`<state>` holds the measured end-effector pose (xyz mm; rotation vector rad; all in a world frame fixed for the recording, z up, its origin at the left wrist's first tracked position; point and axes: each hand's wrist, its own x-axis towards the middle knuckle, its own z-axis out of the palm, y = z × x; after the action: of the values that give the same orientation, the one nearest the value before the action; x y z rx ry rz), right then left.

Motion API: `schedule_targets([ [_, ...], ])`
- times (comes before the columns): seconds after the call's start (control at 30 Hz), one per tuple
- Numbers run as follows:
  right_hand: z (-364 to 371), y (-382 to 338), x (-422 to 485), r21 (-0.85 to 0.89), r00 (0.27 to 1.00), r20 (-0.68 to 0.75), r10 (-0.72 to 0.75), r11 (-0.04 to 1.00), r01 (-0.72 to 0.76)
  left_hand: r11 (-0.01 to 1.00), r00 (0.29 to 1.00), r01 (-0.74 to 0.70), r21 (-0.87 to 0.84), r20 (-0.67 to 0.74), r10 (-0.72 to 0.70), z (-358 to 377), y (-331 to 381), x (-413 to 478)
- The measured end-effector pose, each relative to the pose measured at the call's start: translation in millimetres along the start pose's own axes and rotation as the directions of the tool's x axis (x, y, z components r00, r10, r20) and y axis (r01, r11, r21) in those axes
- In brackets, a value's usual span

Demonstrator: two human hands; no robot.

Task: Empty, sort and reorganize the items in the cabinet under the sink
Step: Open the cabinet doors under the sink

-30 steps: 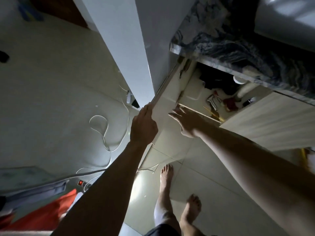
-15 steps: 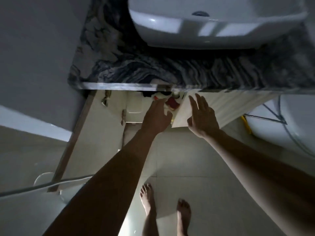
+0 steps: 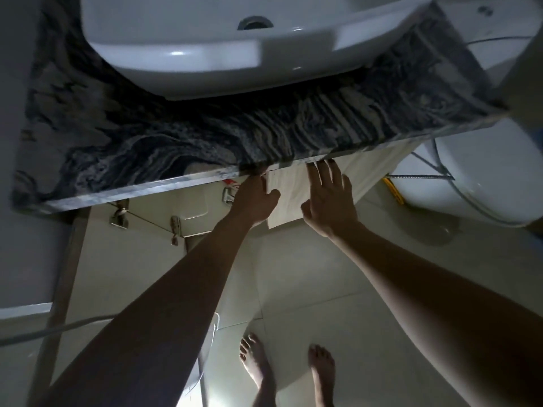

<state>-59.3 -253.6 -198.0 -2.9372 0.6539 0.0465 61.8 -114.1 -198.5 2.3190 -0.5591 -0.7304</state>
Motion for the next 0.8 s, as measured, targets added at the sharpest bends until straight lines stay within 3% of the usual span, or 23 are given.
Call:
schedule_targets([
  [0.1, 3, 6, -26, 0.053, 1.0, -0.022, -0.011, 0.998, 0.013, 0.995, 0.996, -0.092, 0.026, 0.008, 0.092, -4, 4, -19],
  [0.2, 9, 20, -62, 0.121, 0.996, -0.077, -0.035, 0.992, 0.045, 0.942, 0.967, -0.242, 0.232, 0.14, 0.214, -3, 19, -38],
  [0.3, 31, 28, -106, 0.376, 0.993, -0.088, 0.079, 0.926, -0.04, 0.865, 0.945, -0.287, 0.41, 0.272, 0.185, 8, 33, -55],
  [0.4, 51, 41, -159, 0.564, 0.924, 0.056, 0.379, 0.751, -0.342, 0.802, 0.905, -0.355, 0.481, 0.39, 0.167, 30, 65, -82],
  [0.47, 57, 28, -169, 0.589, 0.885, 0.279, 0.372, 0.661, -0.464, 0.777, 0.889, -0.386, 0.498, 0.426, 0.168, 29, 77, -90],
  [0.53, 60, 26, -179, 0.619, 0.854, 0.385, 0.349, 0.589, -0.519, 0.753, 0.856, -0.437, 0.492, 0.486, 0.179, 47, 97, -102],
  [0.63, 66, 10, -182, 0.722, 0.809, 0.399, 0.432, 0.396, -0.568, 0.679, 0.797, -0.547, 0.489, 0.552, 0.245, 70, 119, -124],
  [0.73, 64, 15, -183, 0.768, 0.666, 0.371, 0.647, 0.189, -0.611, 0.624, 0.744, -0.615, 0.482, 0.617, 0.256, 93, 131, -131],
  [0.8, 60, 31, -191, 0.774, 0.603, 0.362, 0.71, 0.132, -0.62, 0.616, 0.754, -0.626, 0.478, 0.572, 0.322, 108, 136, -130],
])
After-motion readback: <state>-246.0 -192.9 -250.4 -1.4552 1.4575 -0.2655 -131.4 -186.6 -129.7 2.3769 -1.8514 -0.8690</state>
